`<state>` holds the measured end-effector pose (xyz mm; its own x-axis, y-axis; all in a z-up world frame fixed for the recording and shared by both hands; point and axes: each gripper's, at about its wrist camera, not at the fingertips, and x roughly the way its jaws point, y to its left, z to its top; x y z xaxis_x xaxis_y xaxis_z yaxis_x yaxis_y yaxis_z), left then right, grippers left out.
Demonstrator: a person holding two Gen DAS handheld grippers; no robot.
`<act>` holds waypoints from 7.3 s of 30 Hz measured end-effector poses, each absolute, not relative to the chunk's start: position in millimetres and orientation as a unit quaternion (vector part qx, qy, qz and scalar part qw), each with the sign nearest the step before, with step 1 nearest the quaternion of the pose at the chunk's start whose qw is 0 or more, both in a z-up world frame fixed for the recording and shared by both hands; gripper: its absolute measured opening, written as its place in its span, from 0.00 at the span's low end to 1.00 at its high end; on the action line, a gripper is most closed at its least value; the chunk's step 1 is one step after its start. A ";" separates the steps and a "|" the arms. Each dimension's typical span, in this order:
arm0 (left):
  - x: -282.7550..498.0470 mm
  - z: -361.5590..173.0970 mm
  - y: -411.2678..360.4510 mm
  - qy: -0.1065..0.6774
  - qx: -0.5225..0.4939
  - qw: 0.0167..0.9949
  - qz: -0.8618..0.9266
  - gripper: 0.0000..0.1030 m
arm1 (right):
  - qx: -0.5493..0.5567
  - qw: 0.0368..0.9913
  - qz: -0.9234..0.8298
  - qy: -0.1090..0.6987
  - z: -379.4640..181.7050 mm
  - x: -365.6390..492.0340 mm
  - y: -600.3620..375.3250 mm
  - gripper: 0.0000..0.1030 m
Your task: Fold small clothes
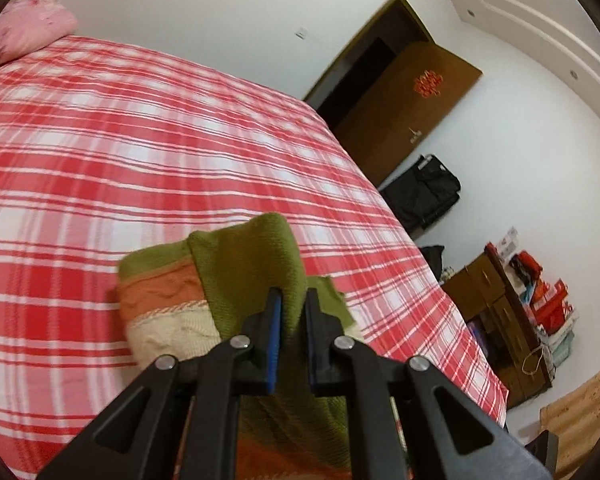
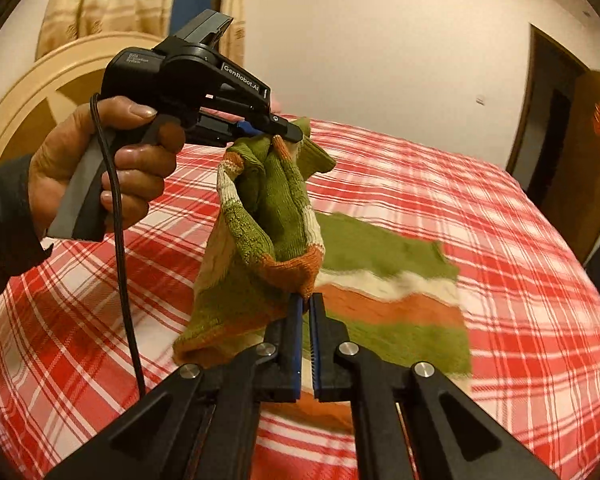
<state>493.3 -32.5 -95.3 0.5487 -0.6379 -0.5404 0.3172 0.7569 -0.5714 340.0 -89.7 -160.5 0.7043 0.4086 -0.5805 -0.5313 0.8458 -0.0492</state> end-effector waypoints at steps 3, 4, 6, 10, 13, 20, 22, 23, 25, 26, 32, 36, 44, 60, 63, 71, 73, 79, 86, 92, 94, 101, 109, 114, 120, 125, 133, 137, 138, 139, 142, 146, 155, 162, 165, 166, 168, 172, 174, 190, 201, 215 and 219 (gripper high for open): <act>497.8 -94.1 -59.5 0.389 -0.197 0.851 -0.294 0.10 | -0.096 0.920 0.245 0.291 -162.5 340.3 -110.4 0.02; 498.7 -94.4 -65.9 0.390 -0.195 0.849 -0.297 0.10 | -0.091 0.921 0.240 0.293 -164.4 341.2 -119.2 0.02; 503.0 -96.0 -86.3 0.395 -0.187 0.846 -0.306 0.10 | -0.079 0.923 0.228 0.298 -167.6 342.4 -133.5 0.00; 508.8 -105.7 -120.5 0.412 -0.167 0.838 -0.316 0.07 | -0.046 0.927 0.201 0.314 -173.0 351.3 -169.5 0.00; 512.2 -117.6 -139.4 0.428 -0.158 0.831 -0.318 0.07 | -0.017 0.911 0.218 0.350 -185.5 360.6 -191.1 0.00; 511.5 -120.8 -144.0 0.438 -0.140 0.830 -0.317 0.06 | 0.064 0.880 0.275 0.383 -207.4 371.7 -193.2 0.28; 512.4 -117.7 -140.9 0.436 -0.140 0.829 -0.321 0.06 | 0.073 0.874 0.299 0.377 -206.5 372.3 -184.1 0.68; 512.1 -116.8 -140.1 0.434 -0.139 0.830 -0.322 0.07 | 0.078 0.870 0.305 0.378 -205.5 374.0 -180.1 0.72; 513.0 -117.0 -139.9 0.433 -0.137 0.831 -0.321 0.07 | 0.070 0.870 0.314 0.374 -202.8 377.5 -167.4 0.72; 512.6 -117.9 -138.5 0.434 -0.138 0.830 -0.322 0.07 | 0.063 0.870 0.316 0.373 -203.7 379.7 -163.6 0.72; 519.3 -127.9 -137.0 0.442 -0.145 0.826 -0.318 0.07 | 0.074 0.837 0.323 0.435 -231.5 413.0 -140.8 0.10; 519.9 -120.3 -136.9 0.434 -0.153 0.827 -0.323 0.06 | 0.049 0.858 0.325 0.394 -197.3 389.8 -151.4 0.09; 506.1 -106.9 -187.9 0.416 -0.116 0.833 -0.346 0.03 | 0.006 0.882 0.252 0.399 -191.8 368.1 -202.5 0.08; 425.5 -125.7 -95.1 0.374 -0.034 0.891 -0.255 0.55 | 0.133 0.864 0.248 0.418 -182.6 420.8 -245.7 0.53; 408.0 -144.0 -86.3 0.386 -0.036 0.888 -0.248 0.55 | 0.171 0.852 0.241 0.431 -182.6 466.5 -233.5 0.53; 394.2 -177.7 -94.9 0.401 -0.009 0.887 -0.228 0.67 | 0.126 0.856 0.208 0.456 -204.4 516.9 -176.1 0.06; 392.8 -175.0 -95.2 0.399 -0.012 0.886 -0.234 0.70 | 0.118 0.885 0.192 0.408 -185.1 503.2 -182.1 0.05; 399.7 -193.4 -104.1 0.435 -0.016 0.866 -0.247 0.77 | 0.098 0.876 0.109 0.460 -225.6 522.9 -201.0 0.05; 391.3 -187.2 -101.6 0.436 -0.030 0.865 -0.246 0.75 | 0.110 0.884 0.100 0.444 -219.9 505.9 -217.0 0.31; 373.3 -154.9 -87.9 0.377 -0.029 0.900 -0.219 0.86 | 0.093 0.914 0.138 0.371 -165.3 457.9 -213.6 0.60; 372.7 -154.9 -85.1 0.370 -0.029 0.906 -0.202 0.90 | 0.079 0.908 0.206 0.356 -154.6 438.1 -191.9 0.60; 381.1 -197.0 -97.3 0.436 -0.011 0.882 -0.179 0.90 | 0.006 0.869 0.269 0.416 -197.8 419.4 -141.9 0.60; 373.2 -206.1 -98.1 0.454 -0.026 0.871 -0.187 0.92 | -0.004 0.859 0.250 0.447 -220.8 424.1 -157.3 0.61; 365.1 -194.9 -97.7 0.445 -0.009 0.876 -0.185 0.92 | 0.014 0.875 0.251 0.413 -196.8 417.2 -162.5 0.60; 373.4 -196.7 -101.4 0.451 0.003 0.874 -0.182 0.92 | -0.014 0.871 0.225 0.437 -202.8 449.0 -136.5 0.60; 374.9 -191.4 -102.2 0.451 0.011 0.873 -0.185 0.92 | -0.018 0.868 0.217 0.447 -214.1 459.9 -136.5 0.62; 391.2 -152.4 -71.2 0.400 -0.034 0.898 -0.179 0.92 | 0.082 0.890 0.222 0.389 -181.4 453.9 -203.9 0.63; 412.0 -165.7 -69.4 0.425 -0.051 0.887 -0.174 0.92 | 0.142 0.870 0.217 0.420 -194.2 487.2 -231.9 0.63; 414.2 -170.2 -70.5 0.430 -0.056 0.884 -0.177 0.92 | 0.154 0.863 0.216 0.430 -200.3 496.0 -235.1 0.63; 415.6 -175.6 -70.5 0.436 -0.063 0.880 -0.180 0.92 | 0.164 0.857 0.220 0.437 -205.4 501.8 -237.2 0.63; 416.3 -188.8 -69.4 0.446 -0.101 0.868 -0.196 0.92 | 0.170 0.842 0.225 0.459 -223.0 519.7 -232.4 0.63; 420.9 -197.1 -74.4 0.454 -0.131 0.853 -0.221 0.92 | 0.204 0.818 0.253 0.475 -248.3 535.6 -228.0 0.63; 432.6 -205.9 -94.5 0.464 -0.138 0.841 -0.242 0.94 | 0.217 0.801 0.292 0.475 -256.0 552.0 -212.6 0.61; 428.4 -201.4 -105.2 0.456 -0.128 0.839 -0.269 0.75 | 0.221 0.790 0.321 0.474 -256.7 550.0 -205.5 0.30; 424.5 -196.8 -107.0 0.446 -0.116 0.846 -0.268 0.59 | 0.207 0.805 0.313 0.459 -247.6 543.6 -201.1 0.26; 421.7 -193.1 -106.8 0.442 -0.113 0.849 -0.267 0.56 | 0.205 0.808 0.312 0.455 -245.3 541.9 -200.6 0.26; 418.2 -185.3 -103.0 0.434 -0.102 0.855 -0.266 0.45 | 0.209 0.811 0.312 0.448 -240.4 538.4 -199.6 0.24; 409.4 -172.1 -99.2 0.427 -0.093 0.860 -0.265 0.38 | 0.213 0.817 0.316 0.433 -226.4 529.6 -196.7 0.23; 403.9 -170.0 -96.4 0.426 -0.091 0.861 -0.264 0.37 | 0.215 0.815 0.321 0.433 -223.8 525.0 -200.2 0.22; 345.3 -131.5 -36.1 0.394 -0.076 0.887 -0.227 0.36 | 0.226 0.795 0.376 0.420 -187.5 468.7 -143.1 0.21; 302.7 -119.9 21.8 0.375 -0.098 0.903 -0.186 0.36 | 0.210 0.777 0.426 0.412 -163.7 430.9 -74.1 0.21; 251.7 -116.7 75.2 0.357 -0.124 0.914 -0.148 0.36 | 0.183 0.761 0.466 0.413 -150.8 396.6 -15.5 0.21; 241.5 -117.0 86.8 0.353 -0.130 0.916 -0.138 0.36 | 0.174 0.757 0.476 0.413 -147.3 386.8 2.5 0.21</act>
